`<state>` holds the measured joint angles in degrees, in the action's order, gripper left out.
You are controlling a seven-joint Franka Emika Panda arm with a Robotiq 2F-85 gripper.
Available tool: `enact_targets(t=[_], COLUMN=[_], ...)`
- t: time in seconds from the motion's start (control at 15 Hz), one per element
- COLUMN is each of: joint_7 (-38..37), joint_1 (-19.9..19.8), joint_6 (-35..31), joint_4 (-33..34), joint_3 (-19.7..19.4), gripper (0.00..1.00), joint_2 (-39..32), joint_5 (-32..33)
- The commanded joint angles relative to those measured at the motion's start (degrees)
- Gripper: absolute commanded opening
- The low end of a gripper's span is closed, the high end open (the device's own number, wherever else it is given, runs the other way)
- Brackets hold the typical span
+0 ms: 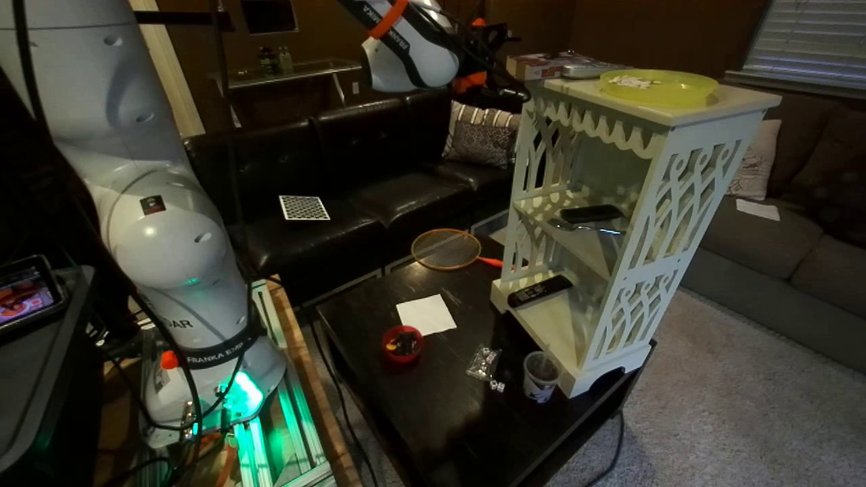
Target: Put the book on the middle shelf
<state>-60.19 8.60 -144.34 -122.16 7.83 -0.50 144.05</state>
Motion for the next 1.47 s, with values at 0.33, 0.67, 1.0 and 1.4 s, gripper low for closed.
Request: enact_targets(t=[0.33, 0.67, 1.0, 1.4], joint_7=[1.2, 2.5, 5.5, 1.5], joint_1=[-0.6, -1.2, -1.5, -2.2], joint_6=[2.3, 2.0, -0.9, -7.2], joint_4=[4.5, 4.4, 2.3, 0.1], joint_3=[0.7, 0.6, 0.5, -0.9], gripper=[0.66, 0.27, 0.07, 0.07], joint_2=[-4.3, -4.3, -1.4, 8.1], joint_5=[-0.4, -0.2, -0.2, -0.3])
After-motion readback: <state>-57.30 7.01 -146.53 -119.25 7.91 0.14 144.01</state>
